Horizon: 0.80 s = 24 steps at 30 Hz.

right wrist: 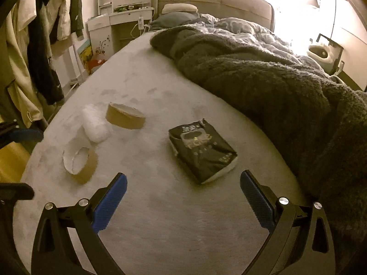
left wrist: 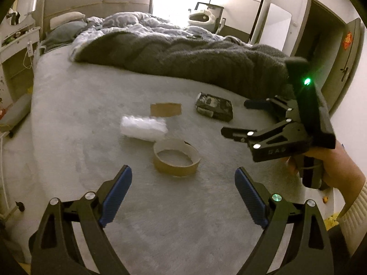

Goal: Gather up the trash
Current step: 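Move both open tools back to the bed toward the tape roll and tissue pack, then grasp the cardboard tape roll with the left tool while the right tool grasps the black Face tissue pack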

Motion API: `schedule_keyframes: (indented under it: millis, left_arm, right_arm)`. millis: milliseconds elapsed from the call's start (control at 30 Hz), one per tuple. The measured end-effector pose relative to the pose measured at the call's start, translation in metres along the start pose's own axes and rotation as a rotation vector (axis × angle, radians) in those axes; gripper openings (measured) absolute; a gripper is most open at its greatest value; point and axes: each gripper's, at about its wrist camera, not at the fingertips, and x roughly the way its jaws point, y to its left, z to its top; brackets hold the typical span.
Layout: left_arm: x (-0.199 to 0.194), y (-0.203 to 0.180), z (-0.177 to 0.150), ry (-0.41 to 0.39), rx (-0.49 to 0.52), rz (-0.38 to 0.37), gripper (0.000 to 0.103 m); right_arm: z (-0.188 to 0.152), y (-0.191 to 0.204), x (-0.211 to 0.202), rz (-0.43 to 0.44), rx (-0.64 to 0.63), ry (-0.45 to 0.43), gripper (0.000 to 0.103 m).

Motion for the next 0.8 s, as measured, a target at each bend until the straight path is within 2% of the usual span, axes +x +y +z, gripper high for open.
schedule_keyframes:
  millis: [100,200,600,767,800]
  left_arm:
    - [0.013,-0.001,0.001,0.006,-0.012,0.013,0.092]
    - [0.026,0.002,0.002,0.019,-0.063,-0.007,0.090]
    - [0.061,0.007,0.007,0.047,-0.100,0.008,0.074]
    - [0.065,0.011,0.009,0.049,-0.109,0.022,0.057]
    - [0.065,0.013,0.009,0.049,-0.113,0.018,0.058]
  right_arm:
    - [-0.003,-0.008,0.001,0.017,0.026,-0.019,0.099]
    - [-0.003,-0.014,0.006,0.019,0.029,-0.020,0.099]
    - [0.011,-0.029,0.021,-0.004,0.027,-0.011,0.099]
    - [0.021,-0.031,0.033,0.005,0.036,0.000,0.099]
    - [0.022,-0.031,0.036,0.009,0.033,0.004,0.099]
